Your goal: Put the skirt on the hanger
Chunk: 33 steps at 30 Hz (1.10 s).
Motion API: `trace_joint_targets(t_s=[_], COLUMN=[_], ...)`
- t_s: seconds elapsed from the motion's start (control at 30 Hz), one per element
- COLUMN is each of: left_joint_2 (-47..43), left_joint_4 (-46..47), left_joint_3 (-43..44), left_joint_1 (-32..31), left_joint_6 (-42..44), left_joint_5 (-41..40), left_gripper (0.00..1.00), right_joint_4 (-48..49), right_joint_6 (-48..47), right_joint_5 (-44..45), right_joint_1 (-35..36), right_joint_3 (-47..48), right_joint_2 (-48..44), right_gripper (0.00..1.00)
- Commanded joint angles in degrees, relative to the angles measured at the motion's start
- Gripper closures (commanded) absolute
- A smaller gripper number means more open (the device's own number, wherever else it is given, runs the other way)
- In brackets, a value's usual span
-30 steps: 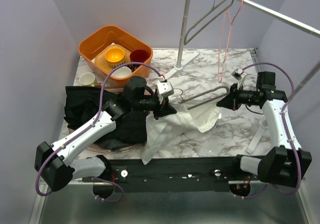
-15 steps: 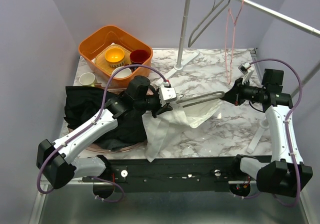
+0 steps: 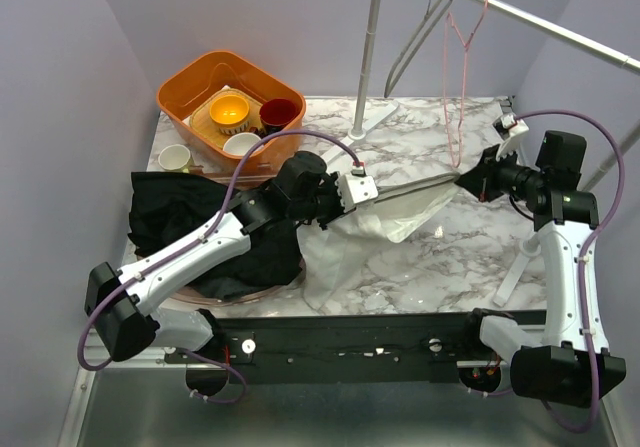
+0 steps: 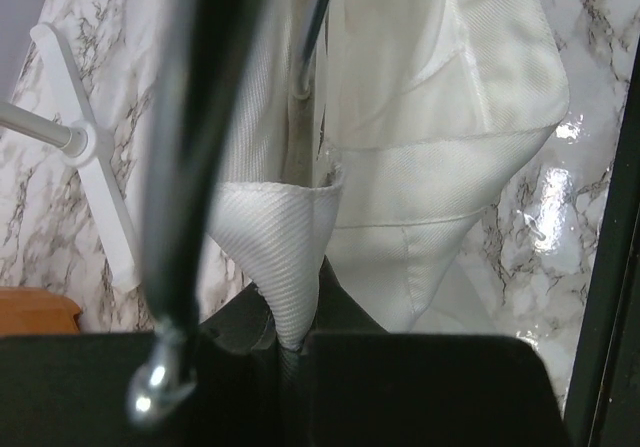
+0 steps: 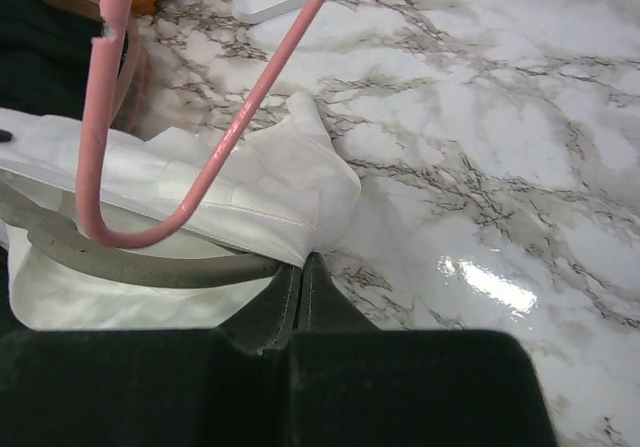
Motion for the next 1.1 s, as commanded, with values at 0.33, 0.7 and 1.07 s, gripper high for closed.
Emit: trace_joint_targets(t_s=[0.33, 0.7, 1.07], left_joint_2=[6.0, 13.6, 14.6], left_joint_4=[-17.6, -26.4, -26.5], left_joint_3=[4.2, 13.2, 12.3], left_joint_1=[-2.0, -5.6, -5.5], left_joint_6=[-1.1, -2.4, -2.9], left_joint_5=[-10.3, -10.8, -9.5], left_gripper=[1.00, 1.00, 1.00], right_joint_4=[3.1, 2.4, -0.2], right_joint_6=[-5.4, -9.9, -10.5], right_joint_5=[14.2, 21.5, 16.5], right_joint_1=[-2.4, -2.4, -2.4], right_joint_3=[7.4, 3.7, 5.7], right_joint_2=[-4.1, -10.0, -10.0], right_gripper=[0.99, 0.99, 1.00])
